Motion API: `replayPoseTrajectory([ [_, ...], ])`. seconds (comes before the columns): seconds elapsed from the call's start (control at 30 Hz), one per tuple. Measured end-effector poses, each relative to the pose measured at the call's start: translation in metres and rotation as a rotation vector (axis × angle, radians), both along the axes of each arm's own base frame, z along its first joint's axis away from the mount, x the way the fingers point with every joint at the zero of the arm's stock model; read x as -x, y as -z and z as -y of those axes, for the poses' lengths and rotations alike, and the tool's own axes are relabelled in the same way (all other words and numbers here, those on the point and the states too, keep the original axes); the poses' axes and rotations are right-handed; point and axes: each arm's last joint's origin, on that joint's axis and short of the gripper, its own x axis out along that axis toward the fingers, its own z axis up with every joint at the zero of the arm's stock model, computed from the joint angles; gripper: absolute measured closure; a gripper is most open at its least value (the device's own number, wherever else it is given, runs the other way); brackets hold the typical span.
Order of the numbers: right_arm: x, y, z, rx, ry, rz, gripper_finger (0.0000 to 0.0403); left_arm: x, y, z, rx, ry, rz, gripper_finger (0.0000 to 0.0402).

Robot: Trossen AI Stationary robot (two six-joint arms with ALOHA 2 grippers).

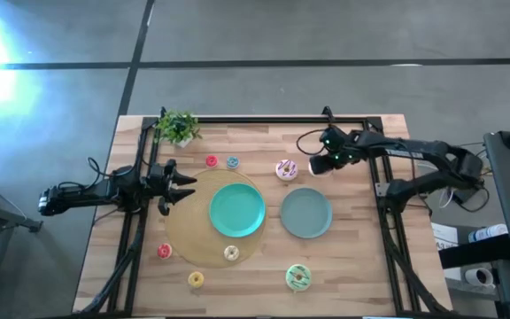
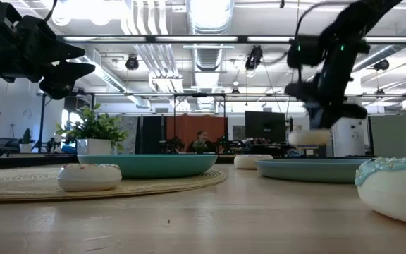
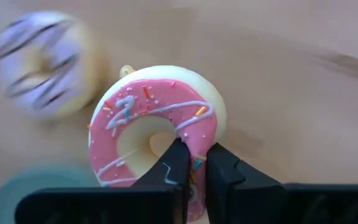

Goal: Pick & Place donuts
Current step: Put the large pink donut on the right plate

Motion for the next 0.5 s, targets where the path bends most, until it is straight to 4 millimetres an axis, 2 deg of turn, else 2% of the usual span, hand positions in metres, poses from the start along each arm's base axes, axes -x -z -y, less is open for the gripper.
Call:
replayPoseTrajectory([
  [0.13, -0.002, -0.018, -0.033, -0.064, -0.244, 0.052, 0.0389, 0.000, 0.000, 0.000, 0.000, 0.000, 0.000, 0.0239],
  [0.23, -0.002, -0.018, -0.060, -0.109, -0.357, 0.037, 0.0389, 0.000, 0.000, 0.000, 0.000, 0.000, 0.001, 0.0239],
  [0.4, -0.006, -0.011, -0.097, -0.155, -0.423, -0.005, 0.0389, 0.000, 0.000, 0.000, 0.000, 0.000, 0.000, 0.0239],
  [0.5, -0.008, -0.007, -0.111, -0.159, -0.426, -0.025, 0.0390, 0.000, 0.000, 0.000, 0.000, 0.000, 0.000, 0.0239],
])
